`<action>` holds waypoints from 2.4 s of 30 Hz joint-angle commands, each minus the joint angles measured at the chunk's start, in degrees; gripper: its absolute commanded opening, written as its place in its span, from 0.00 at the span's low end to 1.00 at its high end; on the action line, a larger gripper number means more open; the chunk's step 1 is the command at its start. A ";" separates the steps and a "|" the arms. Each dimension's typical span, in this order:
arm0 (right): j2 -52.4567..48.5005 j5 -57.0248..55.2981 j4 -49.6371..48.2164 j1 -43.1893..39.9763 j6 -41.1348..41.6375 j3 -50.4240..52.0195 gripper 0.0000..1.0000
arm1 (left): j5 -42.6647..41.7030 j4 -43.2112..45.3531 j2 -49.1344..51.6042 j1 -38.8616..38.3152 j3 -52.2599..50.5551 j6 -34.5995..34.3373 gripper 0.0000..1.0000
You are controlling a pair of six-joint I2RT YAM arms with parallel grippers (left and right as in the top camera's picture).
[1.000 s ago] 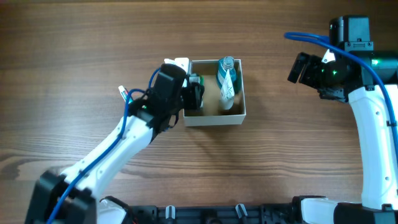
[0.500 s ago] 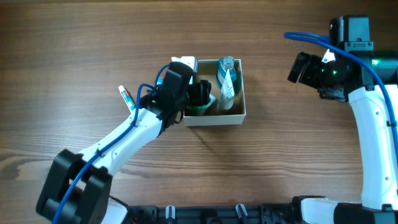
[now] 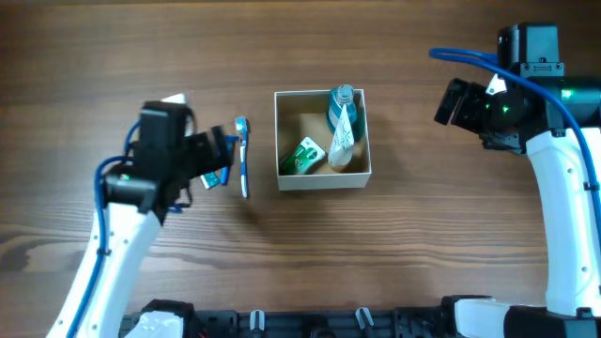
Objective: Pack container
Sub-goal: 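Carry the soap package with the left gripper into the box and release, then grasp the toothpaste tube with the left gripper and drop it in the box, then grasp the blue razor with the left gripper and place it in the box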
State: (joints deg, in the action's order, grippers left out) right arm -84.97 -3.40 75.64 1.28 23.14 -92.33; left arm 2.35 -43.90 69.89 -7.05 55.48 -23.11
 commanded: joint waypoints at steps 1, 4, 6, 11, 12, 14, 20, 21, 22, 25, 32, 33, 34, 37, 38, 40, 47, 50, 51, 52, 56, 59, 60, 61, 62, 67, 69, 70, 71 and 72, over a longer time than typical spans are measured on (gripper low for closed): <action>-0.44 0.42 -0.17 -0.24 0.90 -0.26 1.00 | 0.24 -0.85 8.17 5.75 -0.09 -5.95 0.96; -0.44 0.42 -0.15 -0.24 0.92 -0.26 1.00 | -0.48 3.13 16.28 7.28 -0.09 -7.39 0.97; -0.44 0.42 -0.20 -0.24 0.90 -0.28 1.00 | -0.92 8.00 22.49 7.32 -0.09 -7.41 0.96; -0.44 0.42 -0.17 -0.24 0.92 -0.28 1.00 | -2.29 13.07 29.83 7.32 -0.07 -7.98 0.78; -0.44 0.42 -0.17 -0.24 0.92 -0.26 1.00 | -2.27 13.88 30.73 7.32 -0.07 -8.50 0.77; -0.44 0.42 -0.17 -0.24 0.90 -0.28 1.00 | -2.25 14.84 31.54 7.32 -0.07 -8.92 0.75; -0.44 0.42 -0.17 -0.24 0.92 -0.28 1.00 | 0.92 15.43 31.78 7.32 -0.09 -8.90 0.61; -0.44 0.42 -0.17 -0.24 0.92 -0.26 1.00 | 1.44 15.52 32.09 7.32 -0.09 -8.87 0.61; -0.44 0.42 -0.17 -0.24 0.92 -0.28 1.00 | 1.44 15.89 32.41 7.34 -0.09 -8.83 0.62; -0.44 0.42 -0.17 -0.24 0.92 -0.28 1.00 | 1.36 16.28 33.75 7.32 -0.07 -8.66 0.59; -0.44 0.42 -0.17 -0.24 0.92 -0.28 1.00 | 0.50 13.75 33.29 7.28 0.04 -2.58 0.34; -0.44 0.42 -0.17 -0.24 0.92 -0.26 1.00 | 0.46 12.85 32.76 7.28 0.07 -2.58 0.33; -0.44 0.42 -0.17 -0.24 0.90 -0.26 1.00 | 0.22 12.24 32.13 7.28 0.11 -2.56 0.33; -0.44 0.42 -0.17 -0.24 0.92 -0.28 1.00 | -0.87 9.97 28.33 7.28 1.09 -2.12 0.24; -0.44 0.42 -0.17 -0.24 0.92 -0.26 1.00 | -1.84 9.27 26.62 7.28 1.62 -1.01 0.21; -0.44 0.42 -0.17 -0.24 0.92 -0.28 1.00 | -2.78 7.52 22.43 7.15 2.54 -0.87 0.21; -0.44 0.42 -0.17 -0.24 0.90 -0.28 1.00 | -8.74 5.92 9.16 0.07 3.30 -0.87 0.16; -0.44 0.42 -0.17 -0.24 0.92 -0.28 1.00 | -9.57 8.63 4.46 -8.90 4.33 -0.52 0.17; -0.44 0.42 -0.17 -0.24 0.92 -0.26 1.00 | -9.05 10.69 3.91 -12.20 4.33 0.57 0.17; -0.44 0.42 -0.17 -0.24 0.92 -0.28 1.00 | -7.52 12.11 3.93 -14.69 4.33 0.61 0.17; -0.44 0.42 -0.17 -0.24 0.92 -0.26 1.00 | -0.46 17.77 8.46 -23.61 4.33 0.37 0.18; -0.44 0.42 -0.17 -0.24 0.92 -0.28 1.00 | -0.57 22.84 15.39 -25.77 4.33 0.17 0.19; -0.44 0.42 -0.17 -0.24 0.92 -0.28 1.00 | -0.55 23.87 17.18 -25.75 4.33 0.17 0.21; -0.44 0.42 -0.17 -0.24 0.90 -0.26 1.00 | -0.55 25.24 19.30 -25.62 4.33 0.17 0.25; -0.44 0.42 -0.17 -0.24 0.90 -0.26 1.00 | -0.26 26.34 20.35 -25.55 4.33 0.22 0.30; -0.44 0.42 -0.17 -0.24 0.94 -0.26 1.00 | -0.07 25.33 18.40 -25.07 5.90 0.22 0.57; -0.44 0.42 -0.17 -0.24 0.92 -0.28 1.00 | 1.53 19.39 14.88 -24.13 7.80 0.22 0.61; -0.44 0.42 -0.17 -0.24 0.92 -0.26 1.00 | 2.84 17.35 13.70 -23.47 7.91 0.22 0.64; -0.44 0.42 -0.17 -0.24 0.92 -0.26 1.00 | 4.79 14.53 12.35 -22.40 7.91 0.20 0.67; -0.44 0.42 -0.17 -0.24 0.90 -0.26 1.00 | 6.69 11.13 11.41 -20.74 7.91 0.20 0.70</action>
State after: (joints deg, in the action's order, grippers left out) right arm -84.97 -3.22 75.61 1.28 23.16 -92.33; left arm 2.63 -26.94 86.41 -31.35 61.32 -23.14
